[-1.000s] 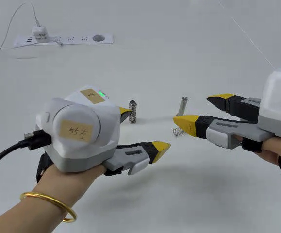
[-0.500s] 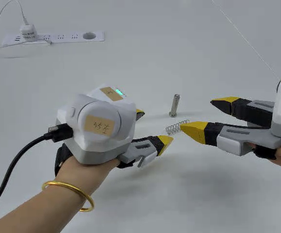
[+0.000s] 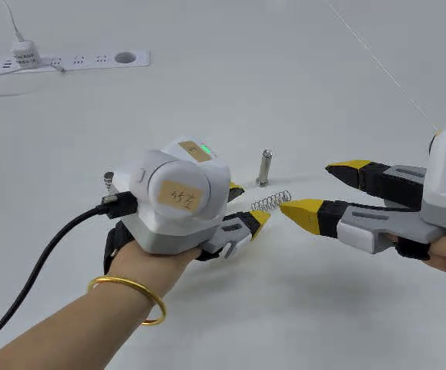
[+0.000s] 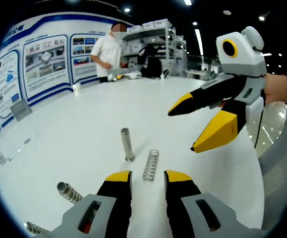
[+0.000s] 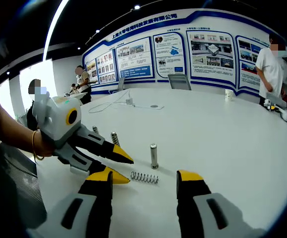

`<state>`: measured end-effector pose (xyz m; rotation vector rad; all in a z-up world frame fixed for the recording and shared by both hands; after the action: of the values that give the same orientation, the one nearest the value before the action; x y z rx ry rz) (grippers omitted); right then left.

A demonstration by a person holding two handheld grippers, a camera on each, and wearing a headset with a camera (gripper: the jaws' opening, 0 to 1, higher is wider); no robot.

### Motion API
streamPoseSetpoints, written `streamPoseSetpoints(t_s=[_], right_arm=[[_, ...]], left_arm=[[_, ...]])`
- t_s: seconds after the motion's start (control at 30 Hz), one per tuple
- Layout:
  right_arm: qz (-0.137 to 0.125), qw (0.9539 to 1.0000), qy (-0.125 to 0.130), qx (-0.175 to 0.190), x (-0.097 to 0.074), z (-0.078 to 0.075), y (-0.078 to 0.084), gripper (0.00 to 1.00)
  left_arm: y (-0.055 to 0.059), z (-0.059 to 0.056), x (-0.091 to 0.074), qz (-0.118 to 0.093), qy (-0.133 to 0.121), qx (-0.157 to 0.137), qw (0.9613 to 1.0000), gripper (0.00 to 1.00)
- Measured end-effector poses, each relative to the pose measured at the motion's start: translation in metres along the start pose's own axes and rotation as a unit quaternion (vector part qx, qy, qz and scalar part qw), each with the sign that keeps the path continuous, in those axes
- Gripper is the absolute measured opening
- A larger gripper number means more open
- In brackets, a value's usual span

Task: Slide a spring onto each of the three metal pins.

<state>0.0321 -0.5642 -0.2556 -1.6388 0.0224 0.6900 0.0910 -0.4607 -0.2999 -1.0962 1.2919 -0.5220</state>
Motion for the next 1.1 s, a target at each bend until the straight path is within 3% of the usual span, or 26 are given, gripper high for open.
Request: streamPoseSetpoints(t_s=[0.27,0.4,0.5,1.1], right_arm=[[0.001,0.9999,0.005,0.011,0.000,-0.002,0.003,0.52],[0.001,0.9999,0.007,0.014,0.001,-0.002,0.005,0.52],[0.004,0.9998,0.010,0.018,0.002,-0.003,0.006,0.51],[0.007,0.9993,0.018,0.032,0.000,-0.005,0.010,0.50]], left_arm=[[0.003,0.002,0.009,0.016,0.005,0.006,0.9998,0.22],[0.006,0.005,0.013,0.024,0.008,-0.010,0.9996,0.21],[0.007,0.005,0.014,0.024,0.013,-0.017,0.9995,0.20],[0.008,0.004,0.015,0.026,0.019,0.002,0.9995,0.11]])
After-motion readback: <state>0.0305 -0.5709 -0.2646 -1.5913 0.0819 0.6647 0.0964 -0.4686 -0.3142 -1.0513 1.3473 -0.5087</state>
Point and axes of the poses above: the centre of the closed fingertips' face, and the gripper's own axes: x roughly forward along the fingers, z roughly to its left, y roughly out of its underside, the point moved 6 cm from there along -x, roughly backward along the fingers, and after that the axes turned 7 degrees about -x, right-handed, at the moved point
